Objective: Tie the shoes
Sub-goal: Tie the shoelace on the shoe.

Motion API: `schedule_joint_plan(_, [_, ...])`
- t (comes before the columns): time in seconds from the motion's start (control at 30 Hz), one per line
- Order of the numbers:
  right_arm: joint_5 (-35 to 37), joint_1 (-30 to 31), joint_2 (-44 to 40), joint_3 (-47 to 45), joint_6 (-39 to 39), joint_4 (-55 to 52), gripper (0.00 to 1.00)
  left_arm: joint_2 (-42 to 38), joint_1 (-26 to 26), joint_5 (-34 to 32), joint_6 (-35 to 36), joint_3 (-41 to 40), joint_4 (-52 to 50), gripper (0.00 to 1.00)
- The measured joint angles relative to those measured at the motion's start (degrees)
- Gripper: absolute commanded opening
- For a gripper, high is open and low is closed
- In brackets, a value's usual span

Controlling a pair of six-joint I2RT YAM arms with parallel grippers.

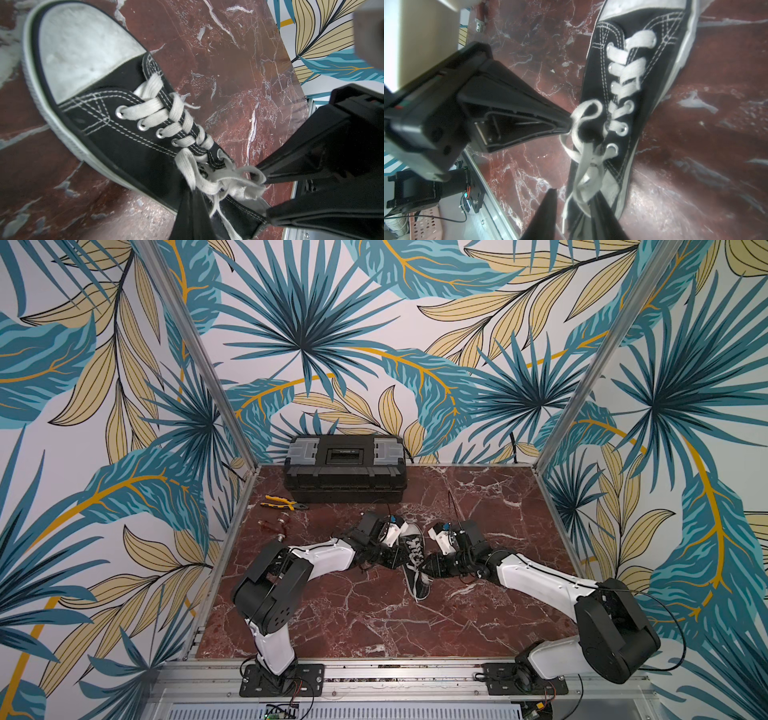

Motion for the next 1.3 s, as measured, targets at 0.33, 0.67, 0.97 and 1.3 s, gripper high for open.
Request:
schedule_joint_plan(0.33, [7.6, -1.6, -3.5, 0.3, -0.4, -5.8, 0.40, 0.0, 0.0, 0.0, 0.0, 0.0, 0.0, 0.00])
schedule_joint_plan(0.67, [1.1, -5.0, 3.5, 4.3, 5.1, -2.4, 0.39, 0.0, 0.0, 0.0, 0.1, 0.0, -0.2, 0.00])
schedule_joint_plan(0.97, [-3.5, -5.2, 7.1, 5.0, 9.2, 0.2, 0.27, 0.0, 0.0, 0.3, 0.2, 0.0, -0.5, 0.00])
schedule_joint_plan(1.3, [-5.1, -5.2, 8.0, 4.9, 10.8, 2.3, 0.11, 0.0, 0.0, 0.4, 0.4, 0.0, -0.5, 0.00])
